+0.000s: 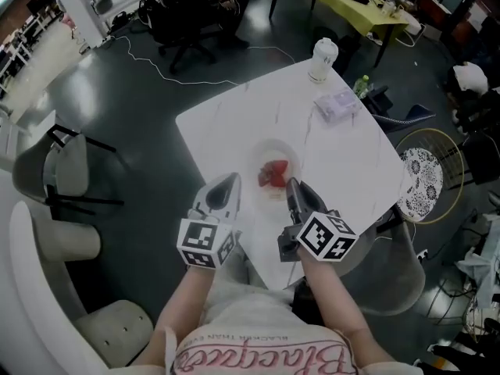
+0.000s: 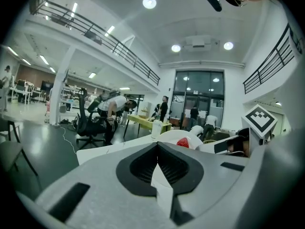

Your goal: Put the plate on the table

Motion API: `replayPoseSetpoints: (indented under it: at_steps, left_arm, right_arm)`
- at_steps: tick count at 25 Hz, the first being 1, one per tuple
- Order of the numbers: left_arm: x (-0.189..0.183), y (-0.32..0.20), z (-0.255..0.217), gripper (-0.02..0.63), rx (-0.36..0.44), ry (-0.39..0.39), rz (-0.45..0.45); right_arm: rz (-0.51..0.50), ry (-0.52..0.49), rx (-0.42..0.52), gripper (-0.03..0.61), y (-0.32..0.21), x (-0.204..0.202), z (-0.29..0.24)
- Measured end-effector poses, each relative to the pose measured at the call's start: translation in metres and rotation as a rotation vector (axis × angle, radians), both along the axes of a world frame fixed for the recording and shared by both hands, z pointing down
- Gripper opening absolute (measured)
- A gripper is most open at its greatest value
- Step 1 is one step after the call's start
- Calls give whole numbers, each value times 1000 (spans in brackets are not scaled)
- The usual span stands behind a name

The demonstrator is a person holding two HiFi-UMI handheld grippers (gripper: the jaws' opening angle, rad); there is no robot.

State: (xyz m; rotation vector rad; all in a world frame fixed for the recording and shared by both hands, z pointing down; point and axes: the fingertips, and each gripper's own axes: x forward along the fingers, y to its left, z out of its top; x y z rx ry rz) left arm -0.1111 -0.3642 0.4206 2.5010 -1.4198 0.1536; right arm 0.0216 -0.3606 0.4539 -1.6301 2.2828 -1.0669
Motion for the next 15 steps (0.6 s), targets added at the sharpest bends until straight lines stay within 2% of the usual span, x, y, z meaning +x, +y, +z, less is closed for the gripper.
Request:
replayPoseSetpoints:
  at_steps: [8,15]
  left_arm:
    - [3,-57,38,5,-88,4,72]
    - [-14,-112,70,5,-137,14,94]
  right_arm:
    - [41,23,-81,9,-50,-9,34]
    - [57,24,-139,9,-101,-24,70]
